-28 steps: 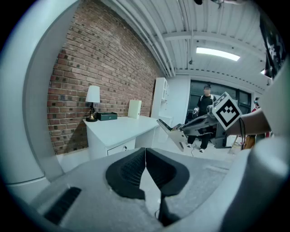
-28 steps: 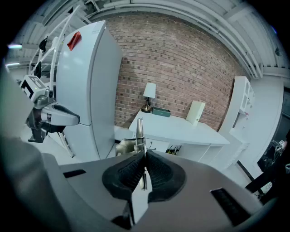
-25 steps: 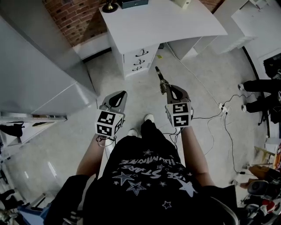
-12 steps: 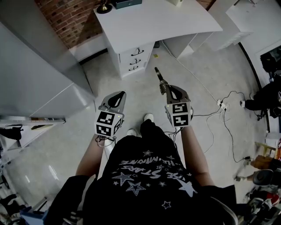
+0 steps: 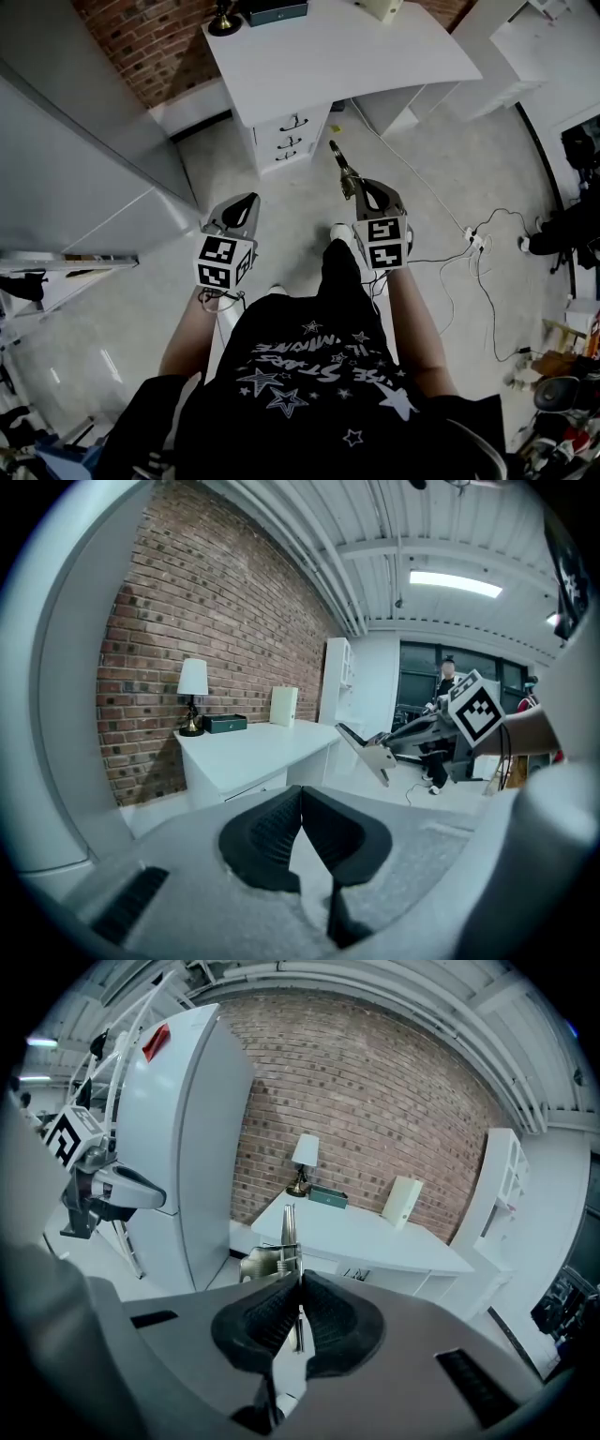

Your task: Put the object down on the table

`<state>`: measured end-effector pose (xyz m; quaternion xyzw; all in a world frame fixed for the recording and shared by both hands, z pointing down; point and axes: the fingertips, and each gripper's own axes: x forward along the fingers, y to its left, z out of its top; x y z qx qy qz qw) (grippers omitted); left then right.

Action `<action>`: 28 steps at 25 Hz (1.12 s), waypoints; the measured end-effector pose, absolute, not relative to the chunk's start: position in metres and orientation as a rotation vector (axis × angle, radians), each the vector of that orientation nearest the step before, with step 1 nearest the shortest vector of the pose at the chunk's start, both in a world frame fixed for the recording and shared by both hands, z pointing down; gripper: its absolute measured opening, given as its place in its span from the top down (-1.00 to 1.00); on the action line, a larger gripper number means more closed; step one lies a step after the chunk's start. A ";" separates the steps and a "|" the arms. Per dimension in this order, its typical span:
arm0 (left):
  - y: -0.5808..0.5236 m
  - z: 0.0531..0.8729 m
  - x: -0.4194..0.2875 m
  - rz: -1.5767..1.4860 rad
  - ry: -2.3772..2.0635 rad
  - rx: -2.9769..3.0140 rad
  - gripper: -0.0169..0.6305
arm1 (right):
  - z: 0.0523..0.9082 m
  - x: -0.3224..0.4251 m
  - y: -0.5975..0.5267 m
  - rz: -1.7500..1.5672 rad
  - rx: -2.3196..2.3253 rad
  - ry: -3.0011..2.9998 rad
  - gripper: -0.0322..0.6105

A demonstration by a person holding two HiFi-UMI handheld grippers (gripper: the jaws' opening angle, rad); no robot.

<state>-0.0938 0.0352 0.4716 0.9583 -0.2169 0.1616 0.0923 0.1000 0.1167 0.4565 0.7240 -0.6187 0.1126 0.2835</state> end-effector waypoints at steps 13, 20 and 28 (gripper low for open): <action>-0.033 0.471 0.020 0.566 -0.988 2.699 0.89 | 0.477 0.239 -0.003 0.269 1.703 -1.883 0.87; -0.049 0.465 0.075 0.550 -1.155 2.606 0.89 | 0.483 0.298 -0.049 0.262 1.584 -1.978 0.87; -0.052 0.474 0.080 0.572 -1.318 2.487 0.89 | 0.495 0.304 -0.082 0.235 1.440 -2.084 0.87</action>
